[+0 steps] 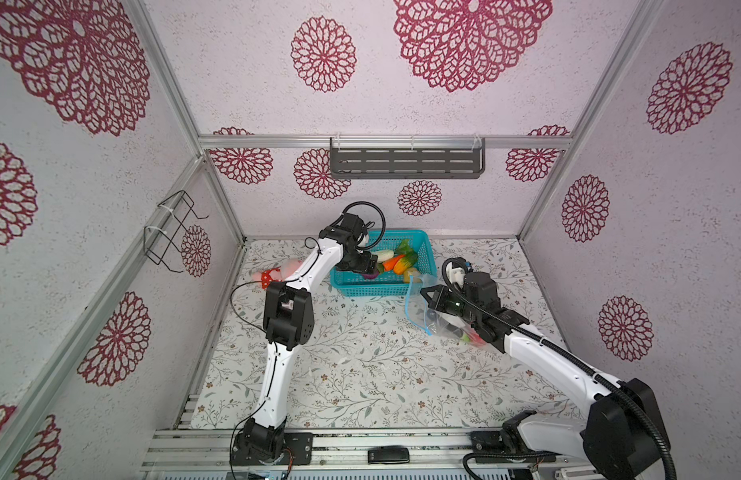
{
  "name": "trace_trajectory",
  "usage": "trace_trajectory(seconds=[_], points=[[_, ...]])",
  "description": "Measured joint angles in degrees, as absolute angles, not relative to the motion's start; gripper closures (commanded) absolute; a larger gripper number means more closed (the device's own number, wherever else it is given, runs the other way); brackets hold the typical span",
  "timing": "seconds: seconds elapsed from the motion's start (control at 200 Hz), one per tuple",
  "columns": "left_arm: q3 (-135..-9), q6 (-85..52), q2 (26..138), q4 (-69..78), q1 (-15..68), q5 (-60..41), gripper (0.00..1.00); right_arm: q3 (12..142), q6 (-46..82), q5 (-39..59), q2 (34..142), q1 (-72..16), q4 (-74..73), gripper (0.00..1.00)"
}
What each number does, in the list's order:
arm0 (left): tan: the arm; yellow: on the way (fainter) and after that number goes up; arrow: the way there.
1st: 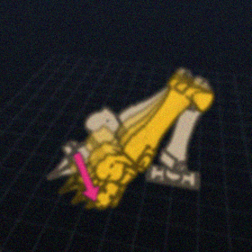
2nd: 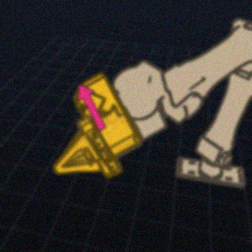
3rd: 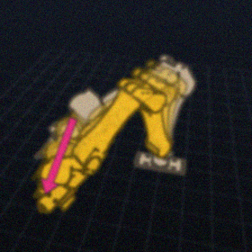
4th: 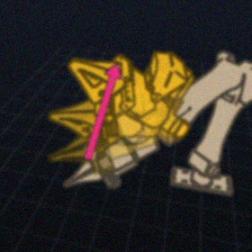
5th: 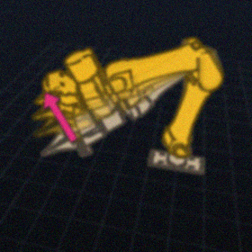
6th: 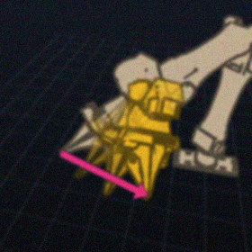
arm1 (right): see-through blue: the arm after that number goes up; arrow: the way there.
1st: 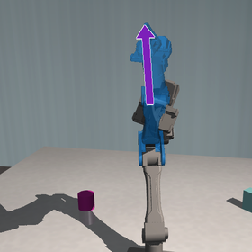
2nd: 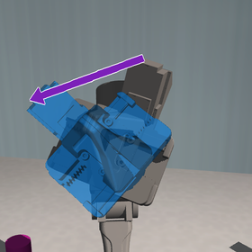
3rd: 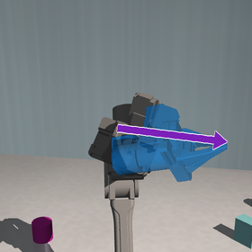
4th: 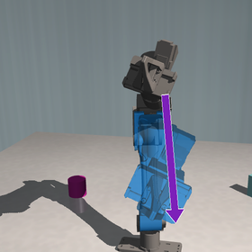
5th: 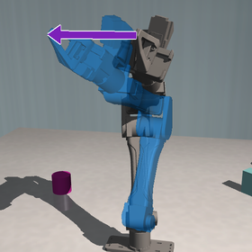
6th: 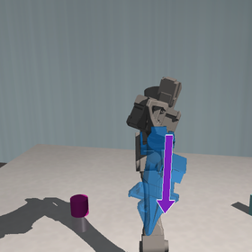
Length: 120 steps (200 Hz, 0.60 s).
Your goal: Place the food in the zip-top bag and seal the zipper
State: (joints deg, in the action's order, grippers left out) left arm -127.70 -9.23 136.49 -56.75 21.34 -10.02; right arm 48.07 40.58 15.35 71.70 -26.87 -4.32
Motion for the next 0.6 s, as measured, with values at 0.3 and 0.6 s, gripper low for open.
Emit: trace_trajectory(seconds=[0.3,0.6], points=[[-129.5,-2.9,140.0,-53.1,21.3,-13.6,0.06,48.1,40.6,15.5,71.7,-26.9,-4.5,1.00],[-137.6,-1.1,145.7,-52.5,21.3,-13.7,0.05,48.1,40.6,15.5,71.7,-26.9,-4.3,1.00]])
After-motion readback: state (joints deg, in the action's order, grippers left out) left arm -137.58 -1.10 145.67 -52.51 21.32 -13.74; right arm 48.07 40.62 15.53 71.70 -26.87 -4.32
